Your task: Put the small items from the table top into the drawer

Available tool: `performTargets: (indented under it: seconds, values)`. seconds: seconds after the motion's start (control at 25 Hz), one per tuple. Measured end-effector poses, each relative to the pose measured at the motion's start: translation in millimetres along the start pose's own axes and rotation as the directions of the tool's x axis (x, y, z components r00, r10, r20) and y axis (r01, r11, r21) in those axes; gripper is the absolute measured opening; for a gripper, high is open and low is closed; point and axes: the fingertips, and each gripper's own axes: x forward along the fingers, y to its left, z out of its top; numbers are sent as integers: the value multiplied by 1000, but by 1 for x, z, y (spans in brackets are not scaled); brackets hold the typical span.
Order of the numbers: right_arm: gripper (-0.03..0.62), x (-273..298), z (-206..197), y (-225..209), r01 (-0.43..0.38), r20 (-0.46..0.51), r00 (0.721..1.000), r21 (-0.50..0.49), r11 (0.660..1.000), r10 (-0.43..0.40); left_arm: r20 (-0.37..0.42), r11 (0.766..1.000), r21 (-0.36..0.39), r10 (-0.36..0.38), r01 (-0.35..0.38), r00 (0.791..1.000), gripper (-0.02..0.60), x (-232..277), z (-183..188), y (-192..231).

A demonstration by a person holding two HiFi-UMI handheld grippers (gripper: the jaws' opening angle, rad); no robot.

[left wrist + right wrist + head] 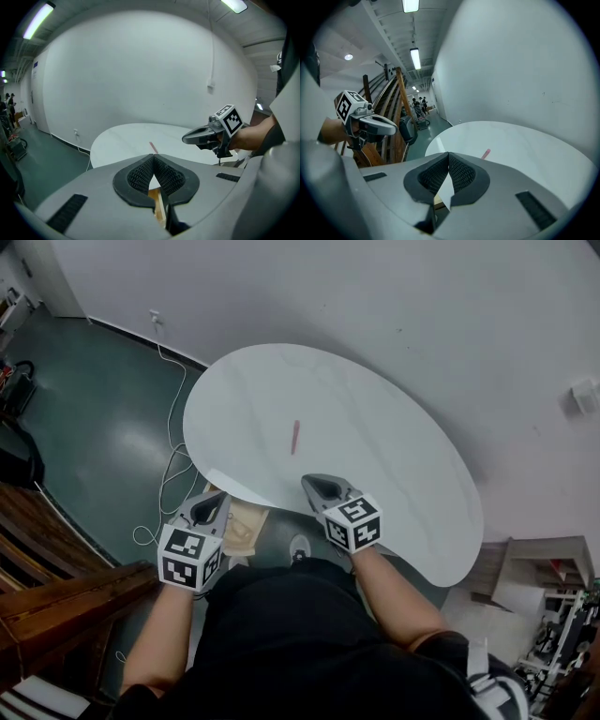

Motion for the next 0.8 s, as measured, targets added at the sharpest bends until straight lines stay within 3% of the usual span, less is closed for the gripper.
performTargets:
  seconds: [0.24, 0.6, 0.8]
  values:
    - [9, 27, -10, -34, -14, -21, 1000, 108, 994, 16, -3, 998, -28, 57, -57, 998, 15, -1, 0, 1]
    - [11, 95, -28, -89, 55, -124, 991, 81, 995, -44, -24, 977, -98, 187, -189, 982, 15, -21, -12, 16]
    - [32, 130, -39, -116, 103, -176, 981, 125, 987, -80, -37, 958, -148, 241, -244, 970, 15, -27, -22, 19]
